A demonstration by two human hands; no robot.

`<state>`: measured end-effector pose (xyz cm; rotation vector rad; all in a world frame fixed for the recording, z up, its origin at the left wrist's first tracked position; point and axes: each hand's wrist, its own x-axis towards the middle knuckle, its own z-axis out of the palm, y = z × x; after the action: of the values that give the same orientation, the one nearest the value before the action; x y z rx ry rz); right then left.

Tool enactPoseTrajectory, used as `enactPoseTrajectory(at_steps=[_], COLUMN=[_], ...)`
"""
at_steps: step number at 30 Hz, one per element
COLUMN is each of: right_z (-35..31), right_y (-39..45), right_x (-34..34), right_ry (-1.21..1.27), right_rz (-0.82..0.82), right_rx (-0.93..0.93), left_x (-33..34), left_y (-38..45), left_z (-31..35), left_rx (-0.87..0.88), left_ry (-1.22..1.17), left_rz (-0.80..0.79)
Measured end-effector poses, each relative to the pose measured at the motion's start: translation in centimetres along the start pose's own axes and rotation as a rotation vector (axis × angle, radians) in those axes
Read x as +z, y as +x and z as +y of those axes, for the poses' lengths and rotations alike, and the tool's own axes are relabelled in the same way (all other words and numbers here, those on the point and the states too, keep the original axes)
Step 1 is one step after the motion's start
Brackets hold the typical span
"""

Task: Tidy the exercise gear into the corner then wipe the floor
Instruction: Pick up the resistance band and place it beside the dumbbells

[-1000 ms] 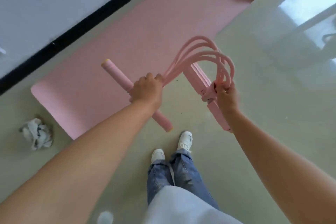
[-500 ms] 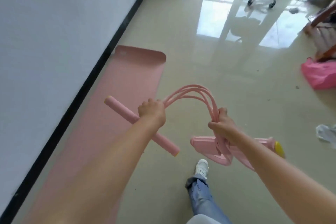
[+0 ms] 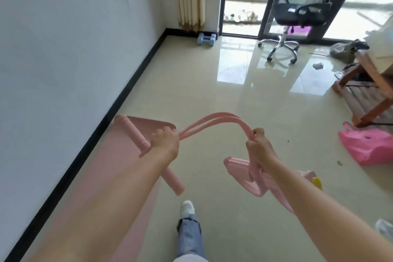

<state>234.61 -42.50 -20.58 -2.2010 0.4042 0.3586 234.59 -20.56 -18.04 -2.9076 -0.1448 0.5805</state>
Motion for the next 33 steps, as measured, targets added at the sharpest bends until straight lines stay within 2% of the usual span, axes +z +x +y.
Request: enactPoseTrajectory(at_steps=[7,16,25,33], right_z=[-11.2,-22.9,-35.0,-47.6], right_y=[18.2,37.2,61.9,79.9], right_x=[0.4,-0.6,-1.5,-4.5], right_ry=[-0.254,-0.597,-0.526,-0.464], right_rz=[-0.058,-0.046,-0.123,-0.129], right_rx=[0.077,-0.057,-0.259,-0.339], left_x=[-11.3,-20.4,-29.1,-39.3], left_y=[18.5,39.7,62.2,79.8], left_z=[-3.1,-6.7,-5.2,-6.5], left_rx=[0.078,0.177,0.196,0.222], left_ry=[0.038,0.090,0.239,0.362], left_rz=[0.159,0.202,0.128,0.174])
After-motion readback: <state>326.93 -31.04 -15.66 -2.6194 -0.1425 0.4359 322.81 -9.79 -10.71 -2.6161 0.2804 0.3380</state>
